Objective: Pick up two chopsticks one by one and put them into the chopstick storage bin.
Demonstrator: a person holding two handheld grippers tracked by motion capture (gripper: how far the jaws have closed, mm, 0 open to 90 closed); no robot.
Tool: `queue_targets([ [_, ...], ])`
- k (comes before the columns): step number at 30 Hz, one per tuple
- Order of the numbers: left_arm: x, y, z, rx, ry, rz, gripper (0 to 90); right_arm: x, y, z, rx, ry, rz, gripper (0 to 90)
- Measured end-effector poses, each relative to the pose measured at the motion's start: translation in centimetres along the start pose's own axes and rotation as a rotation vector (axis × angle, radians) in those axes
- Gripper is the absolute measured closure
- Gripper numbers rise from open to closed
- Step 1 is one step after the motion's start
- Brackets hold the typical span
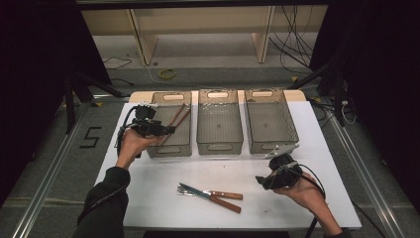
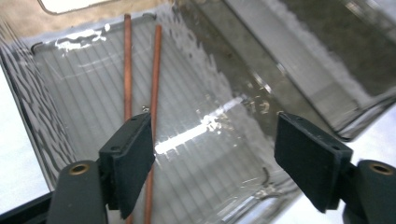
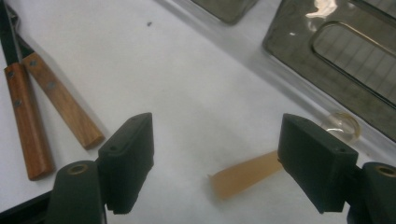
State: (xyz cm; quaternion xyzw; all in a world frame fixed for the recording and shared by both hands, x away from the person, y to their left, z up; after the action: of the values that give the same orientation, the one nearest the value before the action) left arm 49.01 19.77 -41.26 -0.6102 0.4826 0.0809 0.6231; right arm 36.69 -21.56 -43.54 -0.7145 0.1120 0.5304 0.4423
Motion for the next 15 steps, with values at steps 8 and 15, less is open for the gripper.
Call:
queue_targets([
  [8,-1.6,2.1,-1.5,0.025,0.018,-0.045,24.0,-0.2,-0.2,-1.0,0.078,0.036,-0.022,27.7],
  [15,-2.2,4.2,-2.4,0.029,0.035,-0.048,22.7,0.1,-0.1,-1.7,0.12,0.059,-0.008,27.7],
])
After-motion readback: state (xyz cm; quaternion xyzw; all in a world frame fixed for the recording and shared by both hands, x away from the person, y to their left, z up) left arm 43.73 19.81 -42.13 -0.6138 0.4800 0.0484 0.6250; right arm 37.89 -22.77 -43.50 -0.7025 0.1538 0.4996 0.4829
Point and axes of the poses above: each handheld gripper's, and its own axes: x roughly forward along the jaws, y roughly out of its underside, z roughly to its left, the point moved 1 cm from there along x, roughly forward along the jaws, and after that the axes turned 3 degrees about z, right-handed, at the moved point
